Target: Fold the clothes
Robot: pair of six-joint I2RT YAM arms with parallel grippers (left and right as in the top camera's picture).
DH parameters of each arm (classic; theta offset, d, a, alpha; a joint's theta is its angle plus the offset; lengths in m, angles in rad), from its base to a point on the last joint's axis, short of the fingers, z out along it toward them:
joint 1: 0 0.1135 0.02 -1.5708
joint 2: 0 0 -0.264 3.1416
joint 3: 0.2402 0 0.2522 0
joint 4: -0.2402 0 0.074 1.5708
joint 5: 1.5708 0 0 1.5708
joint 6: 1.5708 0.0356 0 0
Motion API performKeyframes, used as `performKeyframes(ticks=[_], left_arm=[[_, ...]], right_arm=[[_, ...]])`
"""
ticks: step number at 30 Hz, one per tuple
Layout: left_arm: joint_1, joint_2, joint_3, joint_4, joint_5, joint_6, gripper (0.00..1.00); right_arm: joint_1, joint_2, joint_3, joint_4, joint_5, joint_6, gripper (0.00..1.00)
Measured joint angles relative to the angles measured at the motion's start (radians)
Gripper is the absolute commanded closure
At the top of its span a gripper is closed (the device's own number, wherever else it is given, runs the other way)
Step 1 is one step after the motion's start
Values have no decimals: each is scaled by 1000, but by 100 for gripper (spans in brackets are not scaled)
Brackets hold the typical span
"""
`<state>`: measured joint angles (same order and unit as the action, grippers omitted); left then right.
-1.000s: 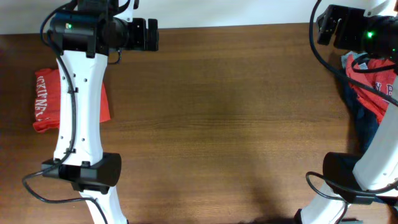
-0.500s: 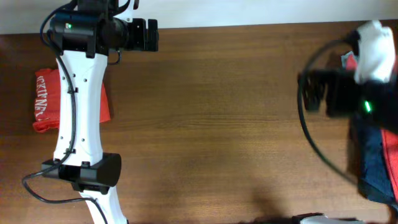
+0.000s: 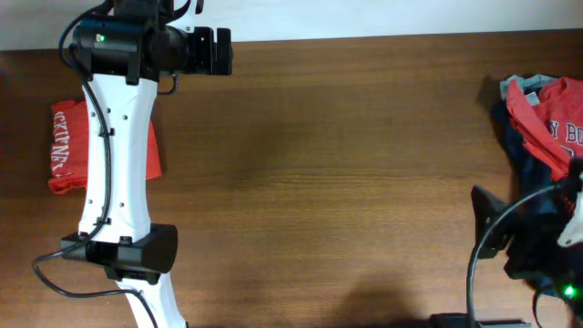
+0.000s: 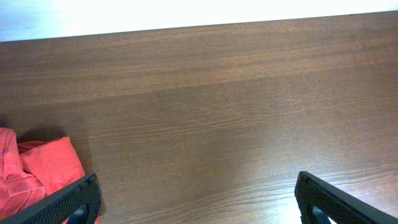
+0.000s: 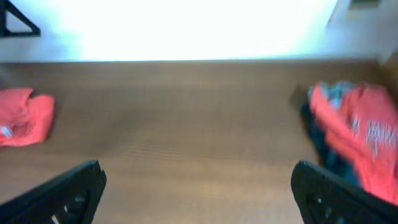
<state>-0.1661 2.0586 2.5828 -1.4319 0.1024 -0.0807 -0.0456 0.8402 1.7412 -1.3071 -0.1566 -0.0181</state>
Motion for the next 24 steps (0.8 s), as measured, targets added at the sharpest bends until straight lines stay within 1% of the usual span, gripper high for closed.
performKeyframes(ticks=[2, 3, 4, 5, 7, 8, 12, 14, 15, 17, 18, 24], left_arm=[[0, 0, 0, 0, -1, 0, 1], [0, 0, 0, 0, 0, 0, 1], [0, 0, 0, 0, 0, 0, 1], [0, 0, 0, 0, 0, 0, 1], [0, 0, 0, 0, 0, 0, 1], [0, 0, 0, 0, 0, 0, 1], [0, 0, 0, 0, 0, -3, 1], [0, 0, 0, 0, 0, -3, 1], [0, 0, 0, 0, -1, -3, 1], [0, 0, 0, 2, 0, -4, 1], [0, 0, 0, 0, -1, -3, 0], [0, 0, 0, 0, -1, -4, 1]], right_arm=[[-9, -69, -132, 140, -49, -103, 1], [-13, -123, -246, 260, -90, -187, 1], [-13, -150, -311, 331, -114, -229, 1], [-14, -194, -414, 436, -141, -275, 1], [-14, -248, -547, 557, -172, -320, 1], [-14, -283, -634, 655, -185, -339, 1], [-17, -406, -920, 931, -222, -380, 1], [-17, -452, -1011, 1011, -232, -386, 1], [-18, -501, -1097, 1064, -241, -391, 1], [-18, -562, -1201, 1160, -250, -399, 1], [-18, -635, -1299, 1213, -256, -402, 1], [-18, -769, -1508, 1264, -257, -405, 1]])
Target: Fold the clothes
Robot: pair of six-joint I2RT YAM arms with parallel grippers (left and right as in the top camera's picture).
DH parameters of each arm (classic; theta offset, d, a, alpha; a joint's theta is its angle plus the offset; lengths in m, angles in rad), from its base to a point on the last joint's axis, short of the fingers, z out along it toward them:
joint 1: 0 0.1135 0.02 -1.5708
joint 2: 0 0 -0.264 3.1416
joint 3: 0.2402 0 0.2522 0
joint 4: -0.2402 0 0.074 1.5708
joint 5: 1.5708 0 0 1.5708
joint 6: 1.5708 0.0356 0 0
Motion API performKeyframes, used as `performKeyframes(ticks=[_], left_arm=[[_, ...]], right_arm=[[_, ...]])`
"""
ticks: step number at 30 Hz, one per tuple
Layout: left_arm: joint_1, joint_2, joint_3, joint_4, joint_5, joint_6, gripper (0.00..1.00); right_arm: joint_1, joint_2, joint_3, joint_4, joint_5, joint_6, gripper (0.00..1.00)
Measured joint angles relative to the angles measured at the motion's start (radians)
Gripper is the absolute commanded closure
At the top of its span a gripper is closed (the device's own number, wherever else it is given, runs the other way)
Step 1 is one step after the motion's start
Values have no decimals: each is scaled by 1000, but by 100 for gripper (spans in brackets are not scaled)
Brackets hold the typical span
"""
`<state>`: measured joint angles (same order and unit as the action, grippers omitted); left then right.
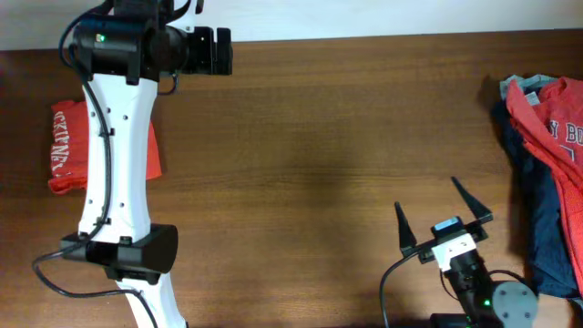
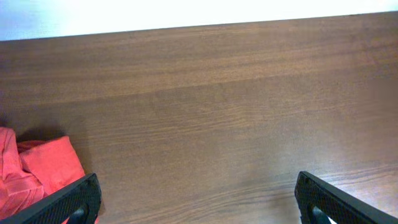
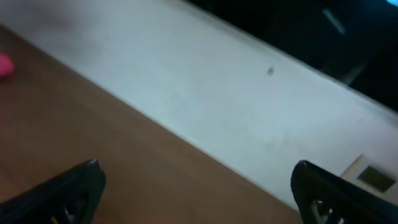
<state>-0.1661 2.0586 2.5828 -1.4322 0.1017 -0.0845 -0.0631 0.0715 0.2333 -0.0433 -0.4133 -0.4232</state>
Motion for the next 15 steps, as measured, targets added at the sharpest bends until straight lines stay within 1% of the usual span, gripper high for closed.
performKeyframes(ticks=[5, 12, 15], left_arm=[[0, 0, 0, 0, 0, 0, 1], [0, 0, 0, 0, 0, 0, 1], [0, 0, 0, 0, 0, 0, 1]], right_arm=[[0, -54, -74, 6, 32, 2, 1], [0, -56, -108, 8, 171, 111, 1], [0, -56, -126, 14, 203, 129, 1]])
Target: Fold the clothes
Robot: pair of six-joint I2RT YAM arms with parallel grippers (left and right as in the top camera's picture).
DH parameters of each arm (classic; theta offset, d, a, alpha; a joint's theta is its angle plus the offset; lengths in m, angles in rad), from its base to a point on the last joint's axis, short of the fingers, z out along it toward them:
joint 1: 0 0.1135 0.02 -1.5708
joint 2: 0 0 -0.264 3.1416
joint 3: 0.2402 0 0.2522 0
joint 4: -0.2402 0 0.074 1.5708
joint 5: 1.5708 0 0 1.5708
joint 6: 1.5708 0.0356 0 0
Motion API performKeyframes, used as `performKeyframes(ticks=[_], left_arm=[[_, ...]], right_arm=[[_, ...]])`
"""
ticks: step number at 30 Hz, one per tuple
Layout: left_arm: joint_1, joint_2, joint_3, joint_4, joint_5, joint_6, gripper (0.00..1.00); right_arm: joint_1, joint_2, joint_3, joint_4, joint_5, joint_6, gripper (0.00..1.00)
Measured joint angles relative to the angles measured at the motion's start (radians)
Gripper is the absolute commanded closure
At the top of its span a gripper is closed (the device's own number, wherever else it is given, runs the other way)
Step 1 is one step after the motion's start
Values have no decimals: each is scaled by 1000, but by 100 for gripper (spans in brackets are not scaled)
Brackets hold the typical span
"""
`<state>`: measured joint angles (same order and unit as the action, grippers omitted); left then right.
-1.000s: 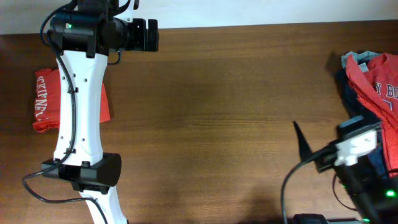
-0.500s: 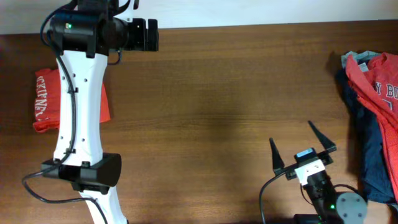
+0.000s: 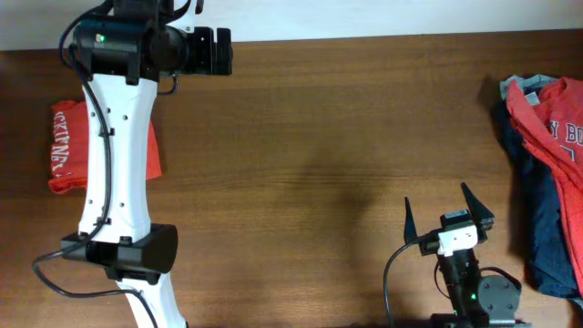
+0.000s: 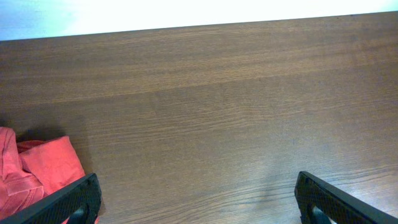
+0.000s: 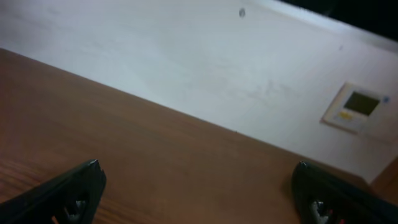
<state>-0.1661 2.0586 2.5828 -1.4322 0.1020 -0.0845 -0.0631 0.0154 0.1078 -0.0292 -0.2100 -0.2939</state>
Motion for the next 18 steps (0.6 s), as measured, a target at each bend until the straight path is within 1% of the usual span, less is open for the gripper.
performKeyframes(ticks=[9, 18], left_arm=[[0, 0, 0, 0, 0, 0, 1], [0, 0, 0, 0, 0, 0, 1]], right_arm=[[0, 0, -84, -1, 27, 6, 1], [0, 0, -96, -27, 29, 7, 1]])
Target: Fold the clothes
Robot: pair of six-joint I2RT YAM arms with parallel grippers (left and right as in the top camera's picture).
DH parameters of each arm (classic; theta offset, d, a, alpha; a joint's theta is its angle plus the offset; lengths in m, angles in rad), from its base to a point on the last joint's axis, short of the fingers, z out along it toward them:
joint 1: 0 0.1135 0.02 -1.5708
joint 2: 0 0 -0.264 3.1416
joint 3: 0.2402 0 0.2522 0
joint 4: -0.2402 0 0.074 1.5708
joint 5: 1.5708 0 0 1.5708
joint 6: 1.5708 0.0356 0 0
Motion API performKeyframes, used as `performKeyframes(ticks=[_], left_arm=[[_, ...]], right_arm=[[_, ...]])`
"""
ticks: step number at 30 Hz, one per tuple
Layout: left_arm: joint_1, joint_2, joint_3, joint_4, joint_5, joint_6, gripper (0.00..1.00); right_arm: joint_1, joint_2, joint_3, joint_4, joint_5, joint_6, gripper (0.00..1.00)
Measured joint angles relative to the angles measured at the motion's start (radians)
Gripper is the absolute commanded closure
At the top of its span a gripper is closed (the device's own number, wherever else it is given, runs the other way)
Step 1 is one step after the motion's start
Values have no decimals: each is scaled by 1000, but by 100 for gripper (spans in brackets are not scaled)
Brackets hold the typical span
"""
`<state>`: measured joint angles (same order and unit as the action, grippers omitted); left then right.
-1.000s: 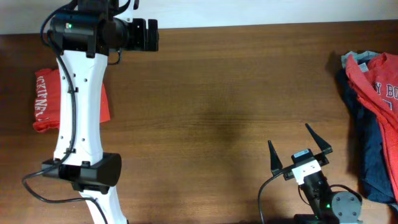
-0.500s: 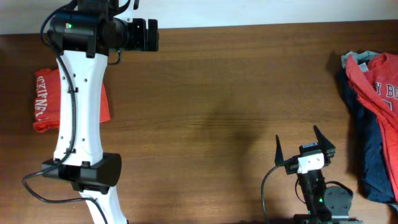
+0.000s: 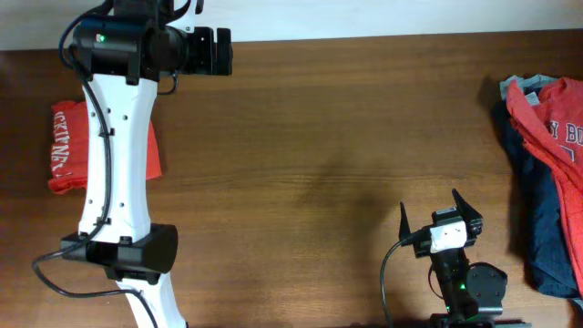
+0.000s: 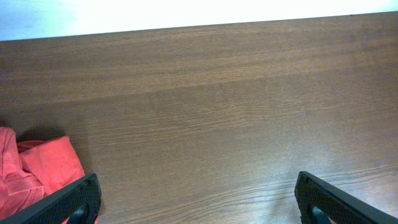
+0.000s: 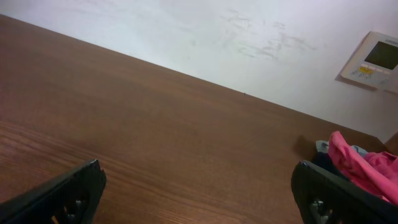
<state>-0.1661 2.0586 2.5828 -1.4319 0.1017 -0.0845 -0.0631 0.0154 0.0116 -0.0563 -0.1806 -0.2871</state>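
A folded red garment (image 3: 66, 146) lies at the table's left, partly under my left arm; its corner shows in the left wrist view (image 4: 34, 177). A loose pile of clothes (image 3: 545, 173), a red shirt on navy cloth, sits at the right edge, and the right wrist view catches its end (image 5: 357, 168). High over the far left of the table my left gripper (image 3: 223, 51) is open, with nothing between its fingers (image 4: 68, 200). My right gripper (image 3: 430, 206) is open and empty near the front edge, left of the pile.
The brown wooden table (image 3: 328, 137) runs to a white wall at the back. A wall control panel (image 5: 377, 57) shows in the right wrist view. My white left arm (image 3: 114, 164) stretches from the front edge across the folded garment.
My right gripper has shifted slightly toward the front edge and tilted down, so its view now takes in more table and the end of the pile. The left arm has not moved.
My right arm was first at the front right corner beside the pile, open. Then it stood left of the pile near the front edge, its camera aimed at the wall. It has stayed about there, open, while turning. My left gripper stayed open and still.
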Motion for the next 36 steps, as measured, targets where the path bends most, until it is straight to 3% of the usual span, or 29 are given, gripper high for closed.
performKeyframes(ticks=[23, 28, 34, 36], left_arm=[[0, 0, 0, 0, 0, 0, 1], [0, 0, -5, -67, 1, 0, 1], [-48, -61, -176, 159, 16, 1, 1], [-78, -143, -330, 302, 21, 1, 1]], right_arm=[[0, 0, 0, 0, 0, -1, 1], [0, 0, 0, 0, 0, 0, 1], [0, 0, 0, 0, 0, 0, 1], [0, 0, 0, 0, 0, 0, 1]])
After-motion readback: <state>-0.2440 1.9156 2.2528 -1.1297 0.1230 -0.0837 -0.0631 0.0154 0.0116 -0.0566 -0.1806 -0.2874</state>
